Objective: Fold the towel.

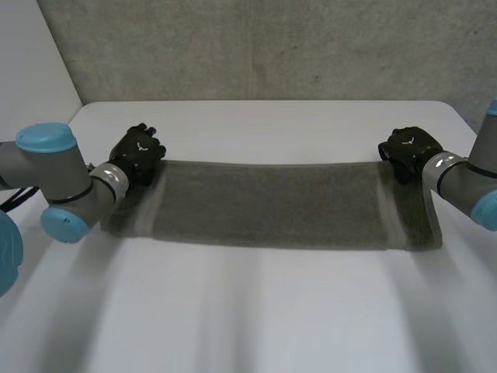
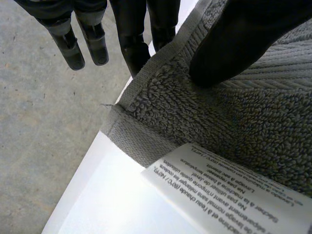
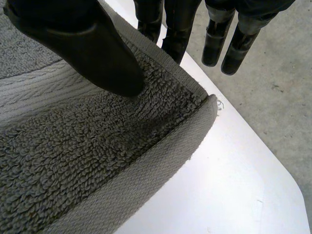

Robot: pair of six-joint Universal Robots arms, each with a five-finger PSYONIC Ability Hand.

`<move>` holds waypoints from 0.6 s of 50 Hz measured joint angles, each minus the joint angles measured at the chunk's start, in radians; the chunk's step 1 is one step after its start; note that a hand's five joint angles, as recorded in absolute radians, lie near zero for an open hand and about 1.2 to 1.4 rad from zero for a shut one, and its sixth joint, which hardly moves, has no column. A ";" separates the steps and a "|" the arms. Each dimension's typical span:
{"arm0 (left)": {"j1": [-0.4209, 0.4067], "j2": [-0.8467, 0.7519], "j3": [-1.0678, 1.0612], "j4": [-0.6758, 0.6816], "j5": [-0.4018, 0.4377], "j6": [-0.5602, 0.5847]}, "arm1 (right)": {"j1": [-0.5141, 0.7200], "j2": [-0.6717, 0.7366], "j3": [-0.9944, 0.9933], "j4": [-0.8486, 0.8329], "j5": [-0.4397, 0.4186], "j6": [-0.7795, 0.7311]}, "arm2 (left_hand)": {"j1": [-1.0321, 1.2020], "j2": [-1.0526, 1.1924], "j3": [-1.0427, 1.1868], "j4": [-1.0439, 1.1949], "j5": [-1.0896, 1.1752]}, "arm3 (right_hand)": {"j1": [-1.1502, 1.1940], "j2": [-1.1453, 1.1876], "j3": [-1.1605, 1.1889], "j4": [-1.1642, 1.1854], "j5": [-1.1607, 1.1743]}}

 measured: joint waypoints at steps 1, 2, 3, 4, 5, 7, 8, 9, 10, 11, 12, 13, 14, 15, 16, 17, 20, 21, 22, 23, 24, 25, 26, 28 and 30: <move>0.000 -0.001 0.001 0.001 -0.003 0.000 | 0.000 0.003 -0.002 -0.002 0.001 0.000 | -0.004 -0.002 0.000 0.000 -0.003 | -0.005 -0.004 0.000 0.000 -0.002; 0.000 -0.002 0.002 0.001 -0.005 0.000 | 0.000 0.004 -0.003 -0.004 0.002 0.000 | -0.006 -0.005 0.000 0.000 -0.006 | -0.035 -0.032 0.000 0.000 -0.038; -0.001 -0.002 0.003 0.002 -0.011 0.000 | 0.000 0.007 -0.004 -0.008 0.004 0.000 | -0.100 -0.118 0.000 0.000 -0.120 | -0.130 -0.125 0.000 0.000 -0.137; -0.002 -0.001 0.003 0.003 -0.018 0.000 | 0.000 0.009 -0.004 -0.014 0.007 0.000 | -0.261 -0.285 0.000 0.000 -0.285 | -0.223 -0.218 0.000 0.000 -0.232; -0.003 0.000 0.003 0.003 -0.027 0.000 | 0.000 0.011 -0.003 -0.022 0.010 -0.001 | -0.476 -0.503 0.000 0.000 -0.501 | -0.341 -0.324 0.000 0.000 -0.342; -0.006 0.002 0.003 0.004 -0.046 0.000 | 0.000 0.013 0.002 -0.037 0.015 -0.002 | -0.771 -0.778 0.000 0.000 -0.781 | -0.500 -0.489 0.000 0.000 -0.508; -0.010 0.004 0.002 0.004 -0.064 0.000 | 0.000 0.012 0.006 -0.049 0.018 -0.002 | -0.954 -0.978 0.000 0.000 -0.990 | -0.628 -0.606 0.000 0.000 -0.651; -0.012 0.006 0.001 0.005 -0.073 0.000 | 0.000 0.011 0.009 -0.054 0.020 -0.002 | -0.992 -1.036 0.000 0.000 -1.041 | -0.659 -0.648 0.000 0.000 -0.687; -0.016 0.010 -0.001 0.005 -0.093 0.000 | 0.000 0.008 0.016 -0.070 0.022 -0.002 | -1.038 -1.094 0.000 0.000 -1.114 | -0.756 -0.741 0.000 0.000 -0.817; -0.020 0.015 -0.004 0.005 -0.116 0.000 | 0.000 0.003 0.025 -0.087 0.025 -0.002 | -1.042 -1.105 0.000 0.000 -1.125 | -0.852 -0.837 0.000 0.000 -0.934; -0.022 0.019 -0.006 0.006 -0.126 -0.001 | 0.000 -0.001 0.031 -0.097 0.026 -0.002 | -1.042 -1.105 0.000 0.000 -1.125 | -0.898 -0.883 0.000 0.000 -0.981; -0.025 0.027 -0.011 0.006 -0.145 -0.002 | 0.001 -0.011 0.043 -0.115 0.027 -0.001 | -1.042 -1.105 0.000 0.000 -1.125 | -0.974 -0.966 0.000 0.000 -1.077; -0.028 0.037 -0.017 0.006 -0.162 -0.004 | 0.001 -0.024 0.057 -0.135 0.028 0.000 | -1.042 -1.105 0.000 0.000 -1.125 | -1.036 -1.018 0.000 0.000 -1.108; -0.030 0.051 -0.028 0.006 -0.178 -0.007 | 0.003 -0.041 0.075 -0.158 0.028 0.002 | -1.042 -1.105 0.000 0.000 -1.125 | -1.072 -1.055 0.000 0.000 -1.108; -0.031 0.059 -0.034 0.006 -0.185 -0.009 | 0.003 -0.050 0.085 -0.169 0.029 0.003 | -1.042 -1.105 0.000 0.000 -1.125 | -1.080 -1.063 0.000 0.000 -1.108; -0.032 0.079 -0.049 0.006 -0.197 -0.015 | 0.005 -0.076 0.110 -0.193 0.029 0.008 | -1.042 -1.105 0.000 0.000 -1.125 | -1.089 -1.070 0.000 0.000 -1.108; -0.034 0.145 -0.105 0.008 -0.213 -0.041 | 0.008 -0.156 0.187 -0.244 0.032 0.027 | -1.042 -1.105 0.000 0.000 -1.125 | -1.096 -1.070 0.000 0.000 -1.108; -0.034 0.159 -0.117 0.008 -0.214 -0.047 | 0.008 -0.169 0.200 -0.248 0.032 0.031 | -1.042 -1.105 0.000 0.000 -1.125 | -1.097 -1.070 0.000 0.000 -1.108; -0.034 0.196 -0.149 0.009 -0.214 -0.067 | 0.008 -0.207 0.236 -0.259 0.033 0.043 | -1.042 -1.105 0.000 0.000 -1.125 | -1.097 -1.070 0.000 0.000 -1.108; -0.034 0.212 -0.164 0.010 -0.214 -0.076 | 0.008 -0.228 0.257 -0.264 0.033 0.051 | -1.042 -1.105 0.000 0.000 -1.125 | -1.097 -1.070 0.000 0.000 -1.108; -0.033 0.244 -0.194 0.011 -0.212 -0.096 | 0.007 -0.262 0.292 -0.268 0.032 0.062 | -1.042 -1.105 0.000 0.000 -1.125 | -1.100 -1.070 0.000 0.000 -1.108; -0.033 0.275 -0.223 0.011 -0.209 -0.117 | 0.006 -0.303 0.334 -0.270 0.031 0.077 | -1.042 -1.106 0.000 0.000 -1.125 | -1.101 -1.070 0.000 0.000 -1.108; -0.032 0.307 -0.254 0.013 -0.205 -0.139 | 0.005 -0.340 0.372 -0.271 0.029 0.089 | -1.042 -1.107 0.000 0.000 -1.125 | -1.101 -1.070 0.000 0.000 -1.108; -0.031 0.356 -0.305 0.014 -0.196 -0.179 | 0.002 -0.396 0.436 -0.265 0.027 0.108 | -1.042 -1.107 0.000 0.000 -1.125 | -1.101 -1.070 0.000 0.000 -1.108; -0.030 0.424 -0.382 0.022 -0.178 -0.239 | -0.001 -0.461 0.515 -0.248 0.025 0.128 | -1.042 -1.108 0.000 0.000 -1.125 | -1.101 -1.070 0.000 0.000 -1.108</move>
